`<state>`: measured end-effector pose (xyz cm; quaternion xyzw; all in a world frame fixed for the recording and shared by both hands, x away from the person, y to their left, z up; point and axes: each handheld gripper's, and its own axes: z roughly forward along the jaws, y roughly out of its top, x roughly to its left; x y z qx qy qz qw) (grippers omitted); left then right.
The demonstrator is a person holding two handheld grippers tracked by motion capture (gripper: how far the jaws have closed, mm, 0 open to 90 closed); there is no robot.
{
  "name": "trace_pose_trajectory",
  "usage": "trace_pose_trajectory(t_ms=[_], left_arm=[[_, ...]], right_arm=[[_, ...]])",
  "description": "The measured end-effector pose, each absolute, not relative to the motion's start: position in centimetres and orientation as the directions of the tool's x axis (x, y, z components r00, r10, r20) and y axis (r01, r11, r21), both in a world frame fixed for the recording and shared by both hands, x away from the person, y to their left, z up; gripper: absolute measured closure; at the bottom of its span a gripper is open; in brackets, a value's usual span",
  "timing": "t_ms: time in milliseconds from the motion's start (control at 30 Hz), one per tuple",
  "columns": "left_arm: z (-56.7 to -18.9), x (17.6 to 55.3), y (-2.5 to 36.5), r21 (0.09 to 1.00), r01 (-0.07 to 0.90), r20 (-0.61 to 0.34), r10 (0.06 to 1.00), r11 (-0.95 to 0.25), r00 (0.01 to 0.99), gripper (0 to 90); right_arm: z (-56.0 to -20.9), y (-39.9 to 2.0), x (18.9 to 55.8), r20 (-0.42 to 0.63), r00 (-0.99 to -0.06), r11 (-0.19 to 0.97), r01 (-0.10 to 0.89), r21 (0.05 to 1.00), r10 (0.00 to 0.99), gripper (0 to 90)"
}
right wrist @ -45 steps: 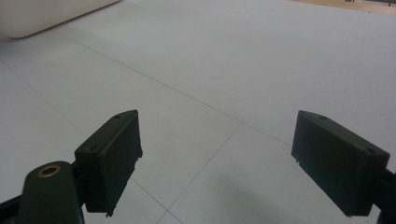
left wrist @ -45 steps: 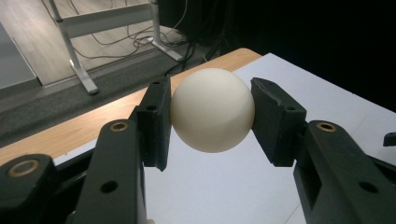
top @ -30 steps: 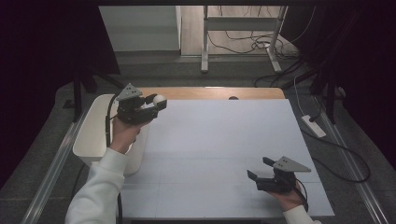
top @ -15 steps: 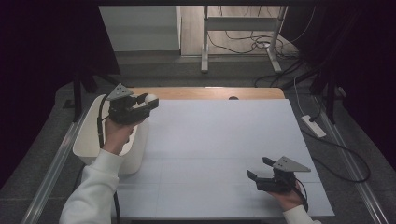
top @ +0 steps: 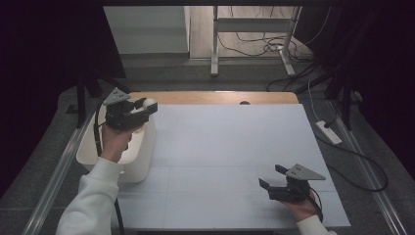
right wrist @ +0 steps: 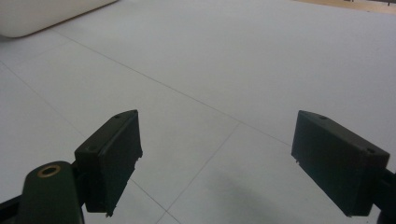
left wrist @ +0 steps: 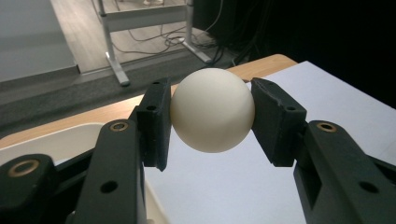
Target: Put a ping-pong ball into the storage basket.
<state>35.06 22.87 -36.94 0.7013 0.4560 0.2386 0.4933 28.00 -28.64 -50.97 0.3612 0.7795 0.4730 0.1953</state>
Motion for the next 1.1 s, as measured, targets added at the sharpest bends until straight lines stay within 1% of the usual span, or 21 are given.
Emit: trace_pose_trajectory(t_ms=[333, 600, 1100], left_arm=[[-37.4, 35.1, 24.6, 0.901, 0.428, -0.124, 0.896, -0.079, 0.426, 51.0], [-37.7, 35.2, 25.4, 0.895, 0.440, -0.126, 0.906, -0.072, 0.403, 51.0], [-38.6, 35.8, 26.9, 0.868, 0.493, -0.131, 0.926, -0.066, 0.354, 51.0]], right_arm=[[-51.0, -28.6, 28.0, 0.038, -0.662, 0.291, 0.380, 0.878, 0.748, 15.7], [-51.0, -28.6, 28.1, 0.040, -0.663, 0.290, 0.380, 0.878, 0.748, 15.7], [-51.0, -28.6, 28.1, 0.038, -0.663, 0.293, 0.381, 0.877, 0.747, 15.7]])
